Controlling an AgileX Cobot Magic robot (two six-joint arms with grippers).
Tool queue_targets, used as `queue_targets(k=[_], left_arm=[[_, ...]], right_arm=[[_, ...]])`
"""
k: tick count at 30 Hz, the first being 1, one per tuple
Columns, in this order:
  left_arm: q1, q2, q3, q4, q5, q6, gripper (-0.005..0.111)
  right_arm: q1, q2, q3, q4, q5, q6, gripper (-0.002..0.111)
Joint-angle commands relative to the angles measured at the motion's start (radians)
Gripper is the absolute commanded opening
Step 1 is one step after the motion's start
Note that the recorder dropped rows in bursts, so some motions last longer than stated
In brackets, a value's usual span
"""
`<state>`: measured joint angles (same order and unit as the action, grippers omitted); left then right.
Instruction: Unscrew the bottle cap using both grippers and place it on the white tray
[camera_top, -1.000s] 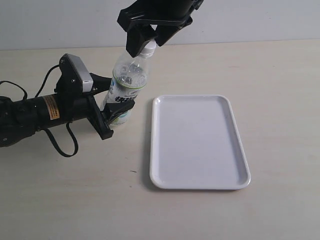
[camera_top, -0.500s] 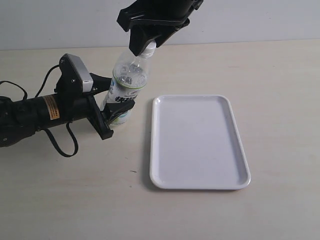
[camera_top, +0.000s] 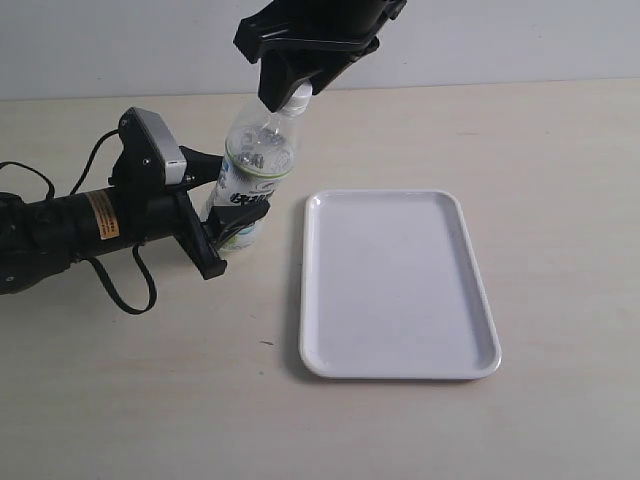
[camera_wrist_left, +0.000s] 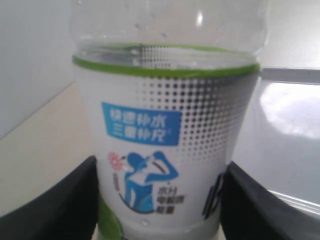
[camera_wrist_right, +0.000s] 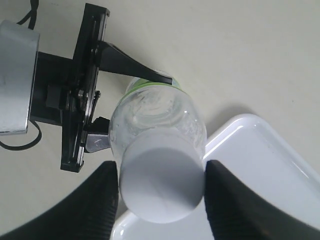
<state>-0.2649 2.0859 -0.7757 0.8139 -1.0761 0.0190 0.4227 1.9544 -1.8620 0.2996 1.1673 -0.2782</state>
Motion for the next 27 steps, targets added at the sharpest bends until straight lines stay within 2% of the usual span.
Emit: queue_targets(k=[1,5,10,15,27], left_arm=[[-0.004,-0.016,0.000,-0.019,-0.054,-0.001,0.000],[-0.004,-0.016,0.000,-0.017,-0.054,-0.001,0.000],[-0.004,-0.016,0.000,-0.017,-0.054,-0.001,0.000],[-0.004,-0.016,0.000,-0.017,-0.054,-0.001,0.000],[-0.004,-0.016,0.000,-0.017,-0.054,-0.001,0.000]], right_arm=[[0.002,-0.001,-0.010,0.001,-0.005,-0.007,0.040],[0.002,-0.001,-0.010,-0.001,-0.005,-0.007,0.017],[0.002,-0.001,-0.010,-0.024,-0.005,-0.027,0.000],[0.002,-0.001,-0.010,-0.030,-0.005,-0.117,0.000],[0.002,-0.001,-0.010,-0.030,-0.011,-0.486,0.000]])
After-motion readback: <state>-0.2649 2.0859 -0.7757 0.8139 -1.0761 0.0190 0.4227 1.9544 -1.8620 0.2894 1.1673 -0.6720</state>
